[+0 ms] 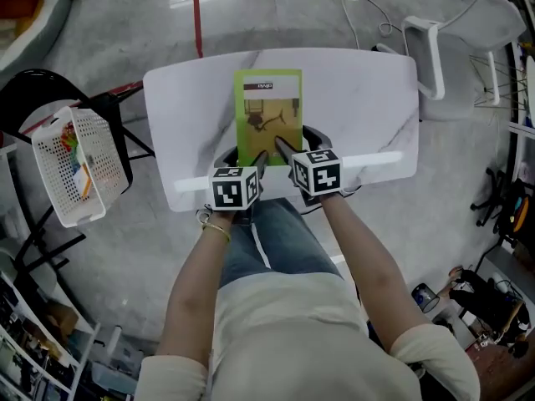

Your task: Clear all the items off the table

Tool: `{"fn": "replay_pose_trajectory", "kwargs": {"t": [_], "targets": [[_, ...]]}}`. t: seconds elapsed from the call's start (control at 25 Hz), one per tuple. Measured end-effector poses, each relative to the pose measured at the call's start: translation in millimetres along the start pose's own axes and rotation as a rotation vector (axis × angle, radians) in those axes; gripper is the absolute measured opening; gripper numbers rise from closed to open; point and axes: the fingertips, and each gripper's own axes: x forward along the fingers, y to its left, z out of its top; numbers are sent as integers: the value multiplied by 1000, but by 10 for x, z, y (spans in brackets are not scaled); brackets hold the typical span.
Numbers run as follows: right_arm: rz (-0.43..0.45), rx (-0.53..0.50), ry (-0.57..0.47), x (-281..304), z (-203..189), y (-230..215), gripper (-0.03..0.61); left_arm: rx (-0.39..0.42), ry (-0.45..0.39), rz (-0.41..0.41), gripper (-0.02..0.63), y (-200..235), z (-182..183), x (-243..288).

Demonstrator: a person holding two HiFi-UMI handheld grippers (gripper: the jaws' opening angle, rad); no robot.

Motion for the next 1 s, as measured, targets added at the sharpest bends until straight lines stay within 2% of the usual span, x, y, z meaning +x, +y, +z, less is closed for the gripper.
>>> {"fn": "replay_pose_trajectory", "kwargs": {"t": [0.32, 0.56, 1.0], "targets": [[11, -35, -42, -417, 142, 273, 291, 6, -62, 6, 279, -145, 35, -484], [33, -107, -62, -712, 270, 535, 290, -34, -116, 14, 278, -220, 31, -872], [113, -215, -100, -1149, 505, 1089, 290, -91, -218, 77, 275, -265, 34, -1615]]}}
